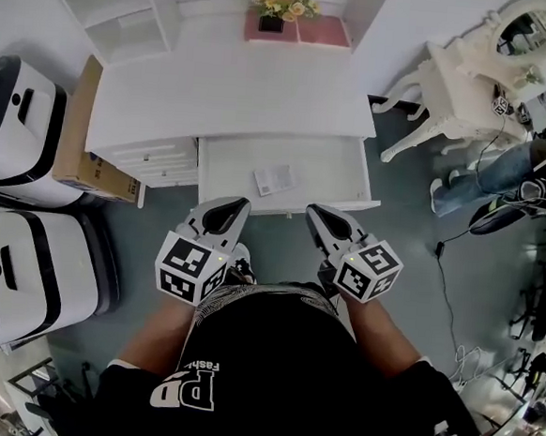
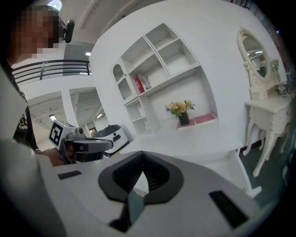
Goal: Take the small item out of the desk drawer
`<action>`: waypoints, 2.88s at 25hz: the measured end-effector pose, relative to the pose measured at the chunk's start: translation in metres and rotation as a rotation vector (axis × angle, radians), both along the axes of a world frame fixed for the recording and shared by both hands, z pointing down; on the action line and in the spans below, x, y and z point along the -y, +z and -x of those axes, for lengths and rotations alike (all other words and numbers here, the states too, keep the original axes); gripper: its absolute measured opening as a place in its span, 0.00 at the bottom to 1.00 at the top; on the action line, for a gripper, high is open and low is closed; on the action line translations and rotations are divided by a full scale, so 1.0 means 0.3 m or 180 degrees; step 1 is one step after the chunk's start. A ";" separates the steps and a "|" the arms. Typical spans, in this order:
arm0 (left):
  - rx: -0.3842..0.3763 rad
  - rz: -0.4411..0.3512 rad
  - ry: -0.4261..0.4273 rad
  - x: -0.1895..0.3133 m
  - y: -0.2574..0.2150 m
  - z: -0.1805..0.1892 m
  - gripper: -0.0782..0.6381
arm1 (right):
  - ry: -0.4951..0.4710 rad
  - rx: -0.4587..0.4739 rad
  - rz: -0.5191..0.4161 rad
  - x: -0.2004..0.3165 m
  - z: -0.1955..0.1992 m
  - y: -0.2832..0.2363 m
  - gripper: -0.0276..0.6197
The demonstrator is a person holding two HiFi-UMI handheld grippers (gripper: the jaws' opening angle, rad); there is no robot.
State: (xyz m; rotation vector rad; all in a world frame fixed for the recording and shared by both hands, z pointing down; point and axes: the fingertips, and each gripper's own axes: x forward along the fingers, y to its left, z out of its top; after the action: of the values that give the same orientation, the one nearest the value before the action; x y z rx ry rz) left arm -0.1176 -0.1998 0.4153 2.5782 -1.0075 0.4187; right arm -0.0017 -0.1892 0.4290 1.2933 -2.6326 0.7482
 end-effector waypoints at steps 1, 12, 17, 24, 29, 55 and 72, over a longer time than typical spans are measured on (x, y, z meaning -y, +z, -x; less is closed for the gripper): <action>0.0014 -0.0018 0.0031 0.020 0.002 0.011 0.13 | 0.0021 -0.0037 0.0026 0.018 0.009 0.009 0.06; 0.0321 -0.0012 0.0411 0.210 0.132 0.055 0.13 | 0.0265 -0.0221 0.0174 0.144 0.055 0.068 0.06; 0.0393 0.0016 0.0674 0.233 0.167 -0.019 0.13 | 0.0377 -0.0270 0.0229 0.150 0.010 0.101 0.06; 0.0678 0.0079 0.0809 0.268 0.236 -0.105 0.13 | 0.0371 -0.0184 0.0294 0.203 -0.067 0.128 0.06; 0.1144 0.0108 0.0976 0.292 0.380 -0.186 0.13 | 0.0271 -0.0132 0.0300 0.265 -0.134 0.132 0.06; 0.2728 0.1215 0.1709 0.443 1.166 -0.439 0.60 | 0.0172 0.0244 0.0578 0.413 -0.464 0.311 0.06; 0.3096 0.1228 0.1838 0.433 1.309 -0.425 0.64 | 0.0184 0.0287 0.0687 0.449 -0.522 0.381 0.06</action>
State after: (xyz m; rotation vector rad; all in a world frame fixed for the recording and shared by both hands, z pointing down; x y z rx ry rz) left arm 0.0097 -0.3298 0.8080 2.2078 -0.2880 1.9124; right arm 0.1549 -0.3239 0.5434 1.3080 -2.5046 1.0899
